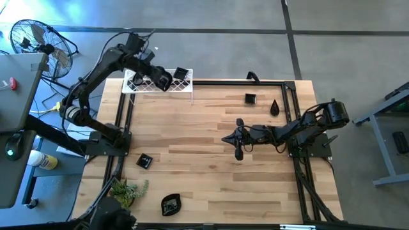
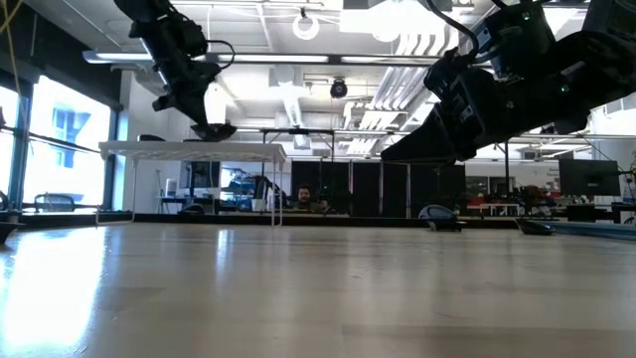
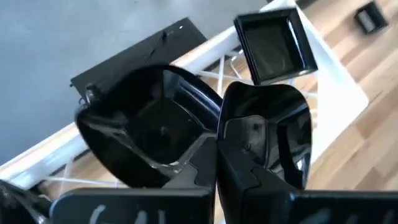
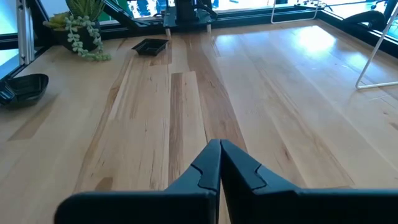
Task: Pick & Place Mini shaped plates
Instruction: Stack the right leaf-shaped plate on top of the leaf-shaped plates on the shelf
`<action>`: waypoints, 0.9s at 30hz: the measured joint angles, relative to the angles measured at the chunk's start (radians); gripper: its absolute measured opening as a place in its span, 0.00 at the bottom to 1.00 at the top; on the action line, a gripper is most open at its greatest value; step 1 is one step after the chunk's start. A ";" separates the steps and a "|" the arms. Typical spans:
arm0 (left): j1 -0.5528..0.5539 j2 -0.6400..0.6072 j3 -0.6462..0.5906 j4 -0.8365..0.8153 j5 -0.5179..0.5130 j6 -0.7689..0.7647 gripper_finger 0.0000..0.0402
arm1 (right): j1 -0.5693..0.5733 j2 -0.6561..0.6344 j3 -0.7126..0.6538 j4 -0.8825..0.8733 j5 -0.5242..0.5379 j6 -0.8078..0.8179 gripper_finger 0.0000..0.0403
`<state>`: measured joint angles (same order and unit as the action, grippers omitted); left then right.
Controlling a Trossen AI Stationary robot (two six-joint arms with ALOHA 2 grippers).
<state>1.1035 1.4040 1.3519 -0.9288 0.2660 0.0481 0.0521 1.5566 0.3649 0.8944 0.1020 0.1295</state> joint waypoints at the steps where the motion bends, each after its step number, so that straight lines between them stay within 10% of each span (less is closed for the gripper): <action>1: 0.014 0.000 0.008 -0.005 0.016 0.000 0.00 | 0.000 0.000 0.000 0.000 0.000 0.000 0.01; 27: 0.133 0.081 0.106 -0.070 -0.073 -0.357 0.00 | 0.000 0.000 -0.001 0.000 0.000 0.000 0.01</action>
<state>1.2369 1.4846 1.4574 -0.9984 0.1930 -0.3086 0.0521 1.5566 0.3641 0.8945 0.1017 0.1296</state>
